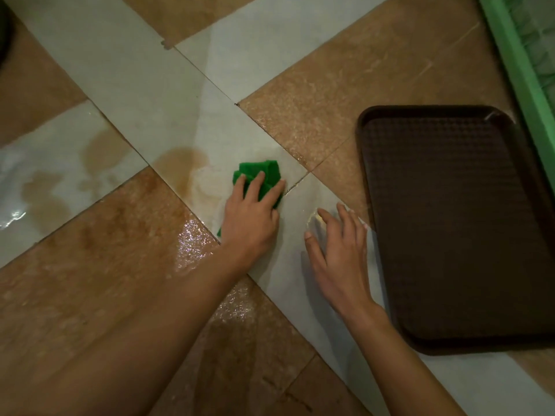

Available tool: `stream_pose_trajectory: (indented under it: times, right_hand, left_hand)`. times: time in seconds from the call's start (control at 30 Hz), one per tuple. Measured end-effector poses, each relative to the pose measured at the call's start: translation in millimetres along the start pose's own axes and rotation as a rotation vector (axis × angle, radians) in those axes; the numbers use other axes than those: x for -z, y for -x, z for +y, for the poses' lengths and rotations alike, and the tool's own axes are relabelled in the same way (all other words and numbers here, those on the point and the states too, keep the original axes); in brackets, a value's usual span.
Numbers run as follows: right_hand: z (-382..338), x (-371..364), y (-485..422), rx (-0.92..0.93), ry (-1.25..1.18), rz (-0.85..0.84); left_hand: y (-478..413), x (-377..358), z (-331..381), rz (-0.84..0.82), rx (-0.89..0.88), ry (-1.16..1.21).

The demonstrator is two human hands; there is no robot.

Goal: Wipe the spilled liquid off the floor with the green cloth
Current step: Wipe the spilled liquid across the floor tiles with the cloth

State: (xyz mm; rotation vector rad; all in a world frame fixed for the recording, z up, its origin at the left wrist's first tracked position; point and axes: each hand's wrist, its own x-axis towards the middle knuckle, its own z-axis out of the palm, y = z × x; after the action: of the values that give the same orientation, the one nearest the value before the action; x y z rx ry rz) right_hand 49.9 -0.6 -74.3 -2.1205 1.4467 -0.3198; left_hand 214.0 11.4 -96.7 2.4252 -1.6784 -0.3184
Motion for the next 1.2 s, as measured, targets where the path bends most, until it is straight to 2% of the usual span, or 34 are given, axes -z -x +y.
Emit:
stream_pose_trajectory:
  times: [0.13, 0.37, 0.53, 0.7, 0.83, 0.87, 0.9, 1.0, 1.03, 1.1, 1.2]
  right_hand:
    - [-4.5, -3.5, -1.0, 0.002, -0.027, -0.013]
    - [4.4, 1.5, 3.1, -0.001, -0.06, -0.013]
    - [10.4, 9.9, 6.0, -0.006, -0.066, 0.013]
    - [9.0, 12.4, 3.9, 0.002, -0.091, 0.031]
    - [9.5, 14.4, 5.7, 0.018, -0.113, 0.034]
    - [11.5, 16.8, 8.1, 0.016, -0.112, 0.031]
    - [13.6, 18.3, 9.7, 0.009, -0.112, 0.026]
    - [14.7, 21.6, 13.2, -0.008, -0.115, 0.024]
    - [13.2, 21.7, 13.4, -0.006, -0.114, 0.024]
    - [9.1, 21.2, 11.7, 0.006, -0.106, 0.027]
    - [4.5, 23.8, 10.0, 0.006, -0.119, 0.045]
  left_hand:
    - [-14.4, -2.0, 10.6, -0.038, -0.129, -0.003]
    - [-34.6, 10.8, -26.3, 0.076, 0.087, 0.009]
    - [-47.4, 13.5, -7.4, 0.048, 0.161, 0.057]
    - [-24.8, -2.0, 30.2, -0.075, -0.196, -0.041]
    - [-4.7, -4.3, -3.8, -0.086, -0.58, -0.056]
    - [-6.5, -5.1, -14.6, -0.072, -0.628, -0.08]
    - [-11.3, -5.2, -21.2, -0.063, -0.605, -0.086]
    - [-23.0, 3.9, -1.3, -0.066, -0.285, -0.014]
    - [-22.9, 1.8, 10.9, -0.061, -0.228, 0.001]
    - [-10.7, -3.2, 34.4, -0.05, -0.314, 0.014]
    - [27.0, -11.6, 33.1, -0.052, -0.6, 0.01]
